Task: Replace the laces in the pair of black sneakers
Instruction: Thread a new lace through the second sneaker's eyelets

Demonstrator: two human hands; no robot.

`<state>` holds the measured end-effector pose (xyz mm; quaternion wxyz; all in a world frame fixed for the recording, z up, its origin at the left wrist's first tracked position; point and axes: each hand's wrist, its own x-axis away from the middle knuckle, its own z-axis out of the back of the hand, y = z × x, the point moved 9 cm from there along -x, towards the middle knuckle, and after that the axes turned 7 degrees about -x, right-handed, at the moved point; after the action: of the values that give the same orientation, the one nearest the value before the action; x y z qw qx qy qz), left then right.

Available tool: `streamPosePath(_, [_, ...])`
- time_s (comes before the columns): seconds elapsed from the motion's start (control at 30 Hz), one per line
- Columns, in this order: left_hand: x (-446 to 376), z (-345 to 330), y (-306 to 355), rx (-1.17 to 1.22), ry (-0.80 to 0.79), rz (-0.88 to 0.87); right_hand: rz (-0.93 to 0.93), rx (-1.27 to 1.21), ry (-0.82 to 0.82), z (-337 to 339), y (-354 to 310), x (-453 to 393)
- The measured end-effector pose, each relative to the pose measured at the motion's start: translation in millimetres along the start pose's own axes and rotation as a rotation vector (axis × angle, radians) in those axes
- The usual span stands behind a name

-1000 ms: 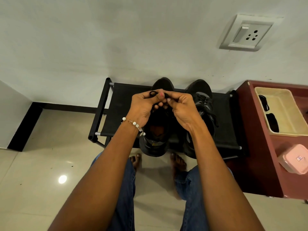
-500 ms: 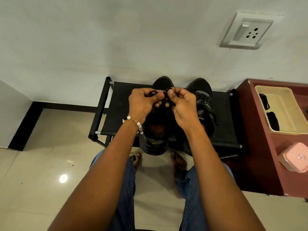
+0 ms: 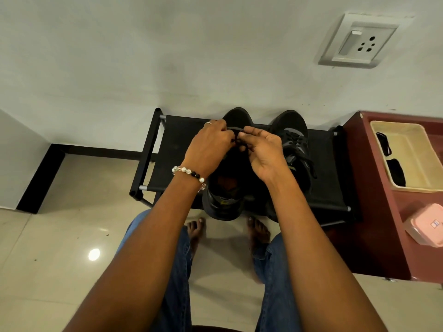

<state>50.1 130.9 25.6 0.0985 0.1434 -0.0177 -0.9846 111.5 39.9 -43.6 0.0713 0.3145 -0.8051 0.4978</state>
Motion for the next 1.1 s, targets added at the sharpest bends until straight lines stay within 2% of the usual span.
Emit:
streamPosePath(0.1, [0, -15, -12, 0.147, -0.205, 0.123, 0.034, 0.127, -0.137, -5, -8, 0])
streamPosePath(0.2, [6, -30, -25, 0.558, -0.348, 0.271, 0.175, 0.419, -0.256, -13, -19, 6])
streamPosePath(0.3, [16, -39, -29, 1.083, -0.389, 0.472, 0.286, 0.637, -0.294, -19, -24, 10])
streamPosePath(0.37, [18, -42, -28, 1.252, -0.382, 0.561, 0.36, 0.773, -0.287, -21, -28, 11])
streamPosePath(0.53, [24, -49, -29, 1.385, -0.383, 0.763, 0.58, 1.028, -0.301, -28, -42, 24])
streamPosePath(0.7, [27, -50, -31, 1.441, -0.37, 0.826, 0.776, 0.901, -0.327, -39, -53, 38])
streamPosePath(0.9, [29, -44, -33, 1.576, -0.332, 0.845, 0.76, 0.928, -0.219, -32, -54, 35])
streamPosePath(1.1, [27, -34, -47, 1.313, -0.259, 0.751, 0.835, 1.069, -0.222, -41, -56, 42])
